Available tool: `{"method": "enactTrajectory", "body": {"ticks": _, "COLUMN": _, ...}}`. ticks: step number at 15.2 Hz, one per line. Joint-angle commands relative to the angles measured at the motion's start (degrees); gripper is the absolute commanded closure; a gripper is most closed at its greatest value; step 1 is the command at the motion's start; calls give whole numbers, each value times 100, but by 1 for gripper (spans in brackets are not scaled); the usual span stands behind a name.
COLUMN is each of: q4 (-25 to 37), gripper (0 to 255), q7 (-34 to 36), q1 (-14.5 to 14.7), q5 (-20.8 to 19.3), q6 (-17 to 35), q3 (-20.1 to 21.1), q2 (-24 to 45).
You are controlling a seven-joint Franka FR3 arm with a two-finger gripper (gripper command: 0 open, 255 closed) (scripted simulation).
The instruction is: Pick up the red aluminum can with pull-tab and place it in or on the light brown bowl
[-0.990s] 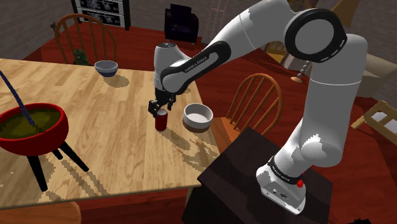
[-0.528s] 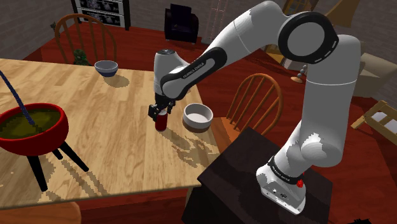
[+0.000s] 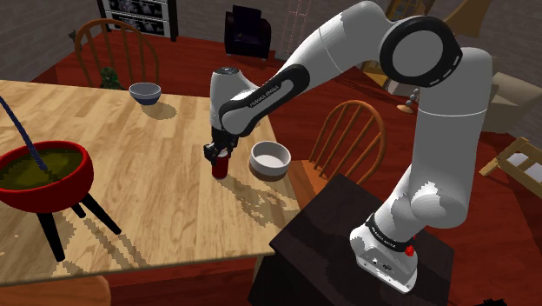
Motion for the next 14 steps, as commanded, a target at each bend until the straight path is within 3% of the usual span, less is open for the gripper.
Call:
{"method": "enactTrajectory", "body": {"ticks": 1, "q4": -4, "gripper": 255, "q7": -1, "q1": 1, "q5": 0, "q6": 0, "q3": 1, "q2": 7}}
{"method": "enactTrajectory", "body": {"ticks": 6, "q4": -7, "gripper": 255, "q7": 1, "q1": 2, "q5": 0, "q6": 1, "q3": 2, "q2": 5}}
{"method": "enactTrajectory", "body": {"ticks": 14, "q4": 45, "gripper": 255, "q7": -67, "q1": -40, "q5": 102, "q6": -480, "q3": 60, "q2": -430}}
